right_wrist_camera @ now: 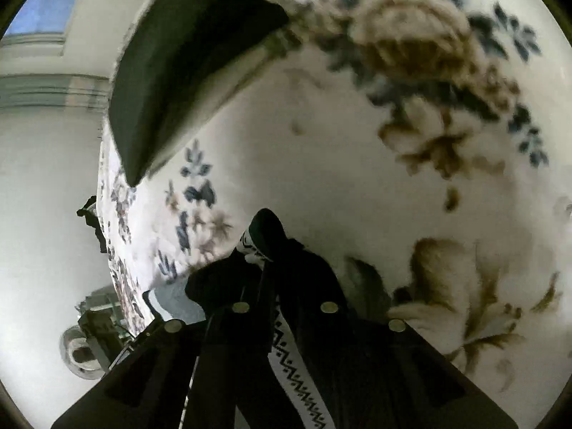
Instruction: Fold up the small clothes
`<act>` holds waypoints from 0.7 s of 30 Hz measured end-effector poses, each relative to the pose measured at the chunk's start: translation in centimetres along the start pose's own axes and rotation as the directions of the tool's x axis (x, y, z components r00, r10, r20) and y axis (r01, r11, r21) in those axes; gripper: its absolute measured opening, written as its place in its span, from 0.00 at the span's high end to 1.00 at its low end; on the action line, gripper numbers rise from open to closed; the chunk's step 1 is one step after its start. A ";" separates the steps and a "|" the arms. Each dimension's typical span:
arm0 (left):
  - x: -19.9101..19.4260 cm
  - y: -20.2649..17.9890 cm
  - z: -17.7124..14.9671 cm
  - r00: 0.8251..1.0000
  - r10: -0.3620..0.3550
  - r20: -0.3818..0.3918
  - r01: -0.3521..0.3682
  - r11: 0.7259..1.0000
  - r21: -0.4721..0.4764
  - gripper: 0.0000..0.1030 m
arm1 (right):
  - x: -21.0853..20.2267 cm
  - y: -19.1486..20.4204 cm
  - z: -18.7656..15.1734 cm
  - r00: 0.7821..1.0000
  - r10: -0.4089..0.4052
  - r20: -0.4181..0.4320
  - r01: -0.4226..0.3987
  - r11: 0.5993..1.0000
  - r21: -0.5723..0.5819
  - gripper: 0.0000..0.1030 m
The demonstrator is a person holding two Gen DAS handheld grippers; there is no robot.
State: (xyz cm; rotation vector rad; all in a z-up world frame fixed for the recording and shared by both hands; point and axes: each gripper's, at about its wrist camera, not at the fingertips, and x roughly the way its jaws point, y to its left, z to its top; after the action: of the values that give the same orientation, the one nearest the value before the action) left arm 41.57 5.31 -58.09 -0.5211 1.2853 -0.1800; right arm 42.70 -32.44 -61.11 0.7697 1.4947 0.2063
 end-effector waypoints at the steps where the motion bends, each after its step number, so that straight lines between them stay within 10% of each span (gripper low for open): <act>1: 0.0 -0.2 0.2 1.000 0.007 -0.001 -0.007 1.000 0.003 0.29 | 0.3 -0.3 -0.1 0.999 0.011 -0.036 -0.010 1.000 0.017 0.88; 5: -1.8 -0.2 -1.0 0.999 0.021 0.030 -0.020 0.999 -0.031 0.30 | -2.6 -1.8 -2.6 0.999 -0.005 -0.050 0.008 0.999 0.048 0.54; 13: -4.6 2.8 -9.7 0.991 0.134 -0.002 -0.134 0.985 -0.105 0.30 | -1.7 -6.0 -14.2 0.974 -0.014 -0.226 0.046 0.990 0.135 0.53; 15: -4.5 3.2 -11.2 0.990 0.136 -0.023 -0.138 0.983 -0.122 0.30 | -2.3 -5.3 -15.6 0.989 -0.044 -0.140 0.058 0.993 0.098 0.97; 21: -5.3 2.8 -12.0 0.994 0.105 -0.013 -0.106 0.983 -0.149 0.30 | -7.0 -4.7 -17.6 0.993 -0.109 0.035 0.104 0.987 0.123 0.97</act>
State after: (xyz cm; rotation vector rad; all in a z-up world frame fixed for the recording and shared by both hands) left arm 28.23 6.71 -57.06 -0.5789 1.3347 0.0036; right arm 23.87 -34.18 -56.26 0.7839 1.5147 0.0188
